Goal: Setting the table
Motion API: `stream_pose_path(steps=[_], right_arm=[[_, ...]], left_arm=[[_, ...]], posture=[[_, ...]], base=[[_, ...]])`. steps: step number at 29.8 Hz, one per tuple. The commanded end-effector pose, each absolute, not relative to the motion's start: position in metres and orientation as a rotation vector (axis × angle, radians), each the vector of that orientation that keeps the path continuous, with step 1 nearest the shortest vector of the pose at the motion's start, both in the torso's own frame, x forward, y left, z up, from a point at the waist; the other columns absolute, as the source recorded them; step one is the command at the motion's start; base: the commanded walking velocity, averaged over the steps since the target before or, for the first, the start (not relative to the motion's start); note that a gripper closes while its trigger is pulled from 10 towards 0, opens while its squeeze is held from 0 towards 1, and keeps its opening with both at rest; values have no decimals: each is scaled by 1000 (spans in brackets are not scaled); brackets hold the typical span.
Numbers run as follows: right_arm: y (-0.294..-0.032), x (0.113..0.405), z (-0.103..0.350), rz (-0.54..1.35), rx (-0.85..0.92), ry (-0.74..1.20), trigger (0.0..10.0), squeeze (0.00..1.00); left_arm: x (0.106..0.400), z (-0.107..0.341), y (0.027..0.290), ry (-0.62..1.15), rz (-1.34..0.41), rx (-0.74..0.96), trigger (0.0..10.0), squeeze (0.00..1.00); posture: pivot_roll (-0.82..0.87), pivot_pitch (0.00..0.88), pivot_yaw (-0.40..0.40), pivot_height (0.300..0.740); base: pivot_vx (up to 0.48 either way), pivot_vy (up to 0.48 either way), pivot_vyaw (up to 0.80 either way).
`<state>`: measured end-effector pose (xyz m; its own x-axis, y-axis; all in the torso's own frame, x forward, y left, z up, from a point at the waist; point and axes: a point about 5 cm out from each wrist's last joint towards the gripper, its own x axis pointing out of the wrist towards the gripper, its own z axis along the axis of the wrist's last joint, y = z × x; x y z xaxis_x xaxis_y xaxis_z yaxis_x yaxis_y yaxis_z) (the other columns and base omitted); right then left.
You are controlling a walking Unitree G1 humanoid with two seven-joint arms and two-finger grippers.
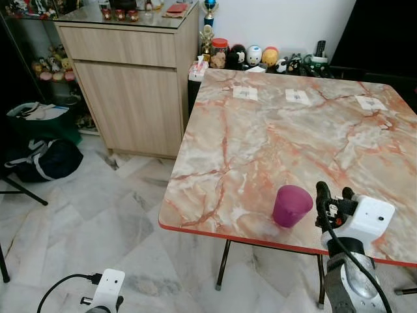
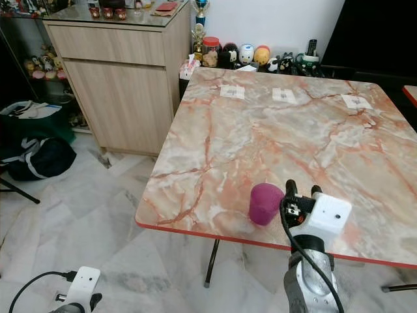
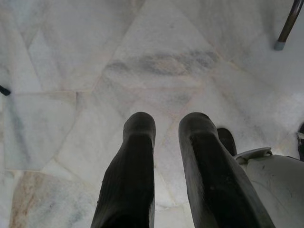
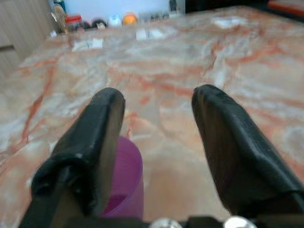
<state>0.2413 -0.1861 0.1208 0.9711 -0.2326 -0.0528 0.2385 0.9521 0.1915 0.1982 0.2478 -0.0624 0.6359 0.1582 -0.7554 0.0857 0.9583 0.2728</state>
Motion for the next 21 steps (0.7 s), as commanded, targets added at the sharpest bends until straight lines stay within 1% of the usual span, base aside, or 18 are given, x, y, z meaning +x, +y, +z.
stream_pose_path(steps=[1, 4, 7, 13, 16, 21], right_arm=[[-189, 242, 124, -249, 213, 48, 10000, 0], [-189, 245, 122, -249, 242, 66, 10000, 0], [-195, 248, 110, -277, 274, 145, 10000, 0], [-192, 246, 96, -237, 345, 232, 10000, 0], [-195, 244, 94, -261, 370, 241, 10000, 0], [-195, 248, 99, -232, 390, 215, 10000, 0]], left_arm=[[195, -64, 249, 898, 43, 289, 10000, 0], [195, -64, 249, 897, 44, 290, 10000, 0], [195, -64, 249, 897, 45, 288, 10000, 0], [195, -64, 249, 896, 48, 287, 10000, 0], [195, -64, 249, 895, 48, 287, 10000, 0], [195, -64, 249, 895, 47, 288, 10000, 0]], posture=[[140, 5, -65, 740], [140, 6, -67, 740], [143, 6, -67, 740], [147, 9, -69, 740], [147, 9, -69, 740], [143, 8, -66, 740]], base=[[0, 0, 0], [0, 0, 0], [0, 0, 0], [0, 0, 0], [0, 0, 0], [0, 0, 0]])
